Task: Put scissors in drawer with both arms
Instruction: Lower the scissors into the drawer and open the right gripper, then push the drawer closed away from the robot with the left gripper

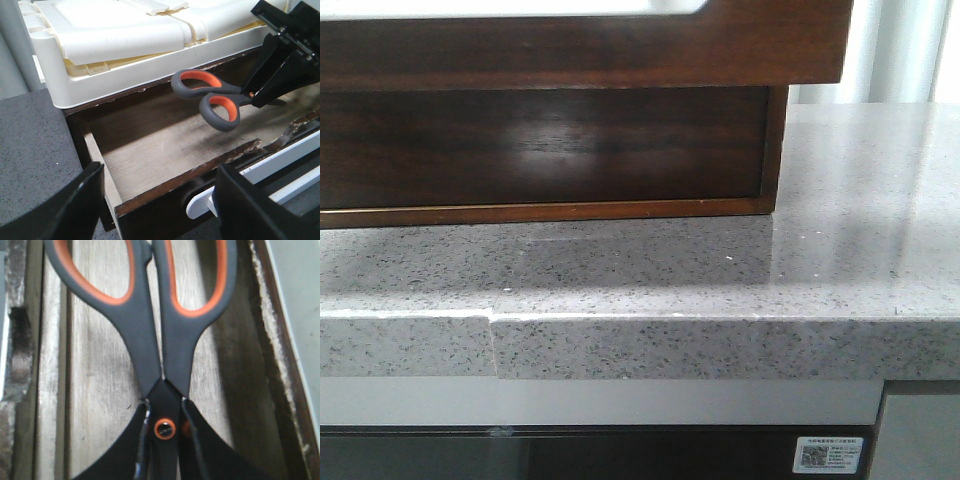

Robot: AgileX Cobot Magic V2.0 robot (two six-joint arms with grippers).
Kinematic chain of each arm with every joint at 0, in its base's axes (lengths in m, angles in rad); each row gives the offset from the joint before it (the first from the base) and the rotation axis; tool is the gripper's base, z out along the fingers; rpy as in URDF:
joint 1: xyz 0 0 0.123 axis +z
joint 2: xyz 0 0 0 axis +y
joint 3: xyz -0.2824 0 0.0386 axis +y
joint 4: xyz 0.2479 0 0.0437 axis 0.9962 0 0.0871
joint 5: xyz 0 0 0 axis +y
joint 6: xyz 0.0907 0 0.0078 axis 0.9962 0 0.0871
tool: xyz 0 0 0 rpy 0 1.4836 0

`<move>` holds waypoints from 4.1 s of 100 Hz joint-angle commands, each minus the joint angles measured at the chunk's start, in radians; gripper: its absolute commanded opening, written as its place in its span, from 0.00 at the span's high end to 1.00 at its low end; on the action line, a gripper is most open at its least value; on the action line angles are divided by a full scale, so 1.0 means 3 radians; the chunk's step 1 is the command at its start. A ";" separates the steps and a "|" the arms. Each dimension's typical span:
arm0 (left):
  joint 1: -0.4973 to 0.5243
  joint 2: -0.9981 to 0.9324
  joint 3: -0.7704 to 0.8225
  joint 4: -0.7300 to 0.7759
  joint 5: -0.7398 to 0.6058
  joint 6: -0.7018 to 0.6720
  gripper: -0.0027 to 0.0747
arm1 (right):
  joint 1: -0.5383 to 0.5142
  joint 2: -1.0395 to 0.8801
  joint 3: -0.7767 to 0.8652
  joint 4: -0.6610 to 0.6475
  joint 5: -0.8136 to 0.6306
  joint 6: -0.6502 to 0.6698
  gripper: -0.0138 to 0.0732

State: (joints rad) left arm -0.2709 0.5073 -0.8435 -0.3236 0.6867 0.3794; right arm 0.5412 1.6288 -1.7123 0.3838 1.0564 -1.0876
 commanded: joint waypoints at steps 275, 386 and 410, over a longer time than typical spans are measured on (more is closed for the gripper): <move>-0.0022 0.0043 -0.0108 -0.0062 -0.0246 -0.0016 0.99 | 0.0001 -0.3349 0.2926 -0.0784 -0.1497 0.2894 0.92; 0.0663 -0.1807 0.2919 0.0980 -0.2289 -0.1329 0.99 | 0.0001 -0.3349 0.2926 -0.0784 -0.1497 0.2894 0.92; 0.0663 -0.1807 0.2919 0.0980 -0.2289 -0.1329 0.99 | 0.0001 -0.3349 0.2926 -0.0784 -0.1497 0.2894 0.92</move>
State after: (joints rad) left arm -0.0773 -0.0028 -0.0051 -0.0276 0.0699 -0.0096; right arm 0.5429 0.6250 -0.8110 0.1498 0.6721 -0.2204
